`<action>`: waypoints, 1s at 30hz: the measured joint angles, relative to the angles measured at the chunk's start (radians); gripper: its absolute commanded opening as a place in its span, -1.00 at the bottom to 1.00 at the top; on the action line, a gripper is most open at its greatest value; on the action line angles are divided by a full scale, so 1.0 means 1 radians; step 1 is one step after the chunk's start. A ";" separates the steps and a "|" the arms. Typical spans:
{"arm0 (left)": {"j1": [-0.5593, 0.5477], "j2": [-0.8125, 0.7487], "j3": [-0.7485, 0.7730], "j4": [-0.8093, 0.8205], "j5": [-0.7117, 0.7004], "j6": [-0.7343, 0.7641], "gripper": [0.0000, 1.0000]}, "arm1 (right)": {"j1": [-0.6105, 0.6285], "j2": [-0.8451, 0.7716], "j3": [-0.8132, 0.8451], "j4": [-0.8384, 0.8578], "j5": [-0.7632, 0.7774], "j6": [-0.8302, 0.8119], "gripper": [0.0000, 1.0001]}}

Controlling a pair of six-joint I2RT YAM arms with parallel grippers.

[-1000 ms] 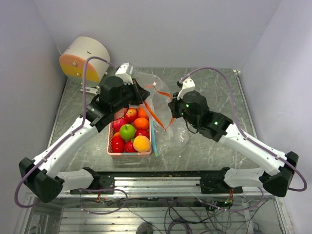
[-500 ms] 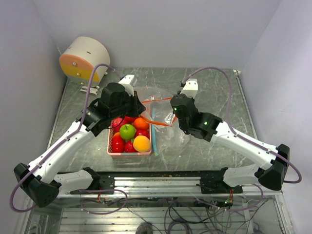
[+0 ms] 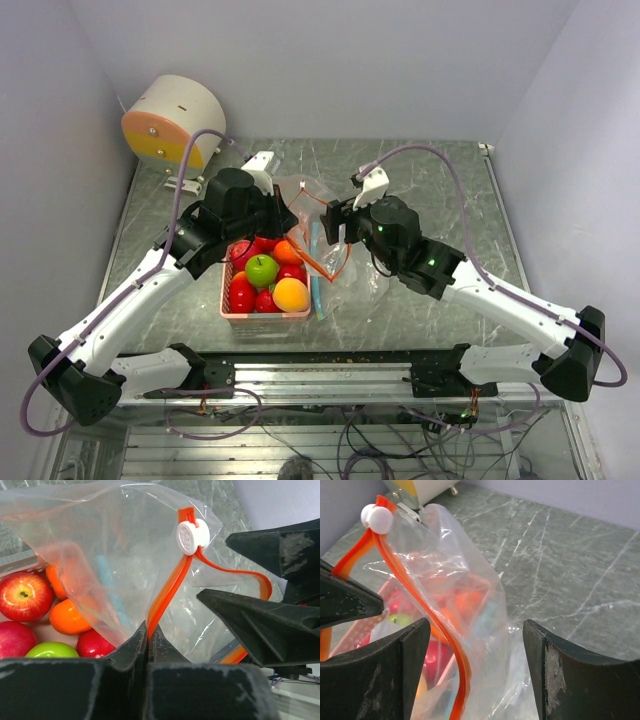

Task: Place the food in the zip-top bag and seal the zipper
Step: Open the zipper of the food storage bag.

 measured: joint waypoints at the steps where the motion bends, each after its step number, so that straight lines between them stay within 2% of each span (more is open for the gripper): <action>1: 0.000 0.000 0.000 0.004 0.003 -0.002 -0.86 | 0.000 0.005 0.000 0.007 -0.012 -0.002 0.48; 4: 0.000 -0.001 0.000 0.020 0.019 -0.011 -0.86 | 0.000 0.034 0.005 0.018 -0.029 -0.003 0.39; 7: 0.000 -0.010 0.000 0.029 0.032 -0.016 -0.86 | 0.000 0.077 0.011 0.016 -0.026 -0.001 0.16; 8: 0.000 -0.014 0.000 0.031 0.034 -0.016 -0.86 | 0.000 0.091 0.011 0.014 -0.023 0.002 0.02; 11: 0.000 -0.033 0.000 0.035 0.037 -0.019 -0.86 | 0.000 0.114 0.011 0.002 -0.011 0.004 -0.71; 13: 0.000 -0.046 0.000 0.037 0.039 -0.019 -0.86 | 0.000 0.117 0.011 -0.008 0.020 0.017 -0.97; 21: -0.003 -0.062 0.001 -0.005 -0.019 0.010 -0.86 | 0.015 0.117 0.037 -0.082 0.298 0.098 -1.00; 27: -0.015 -0.042 0.073 -0.099 -0.196 0.046 -0.86 | 0.043 0.162 0.131 -0.201 0.468 0.203 -1.00; 30: -0.015 -0.032 0.116 -0.138 -0.281 0.066 -0.86 | 0.055 0.179 0.135 -0.198 0.461 0.195 -0.81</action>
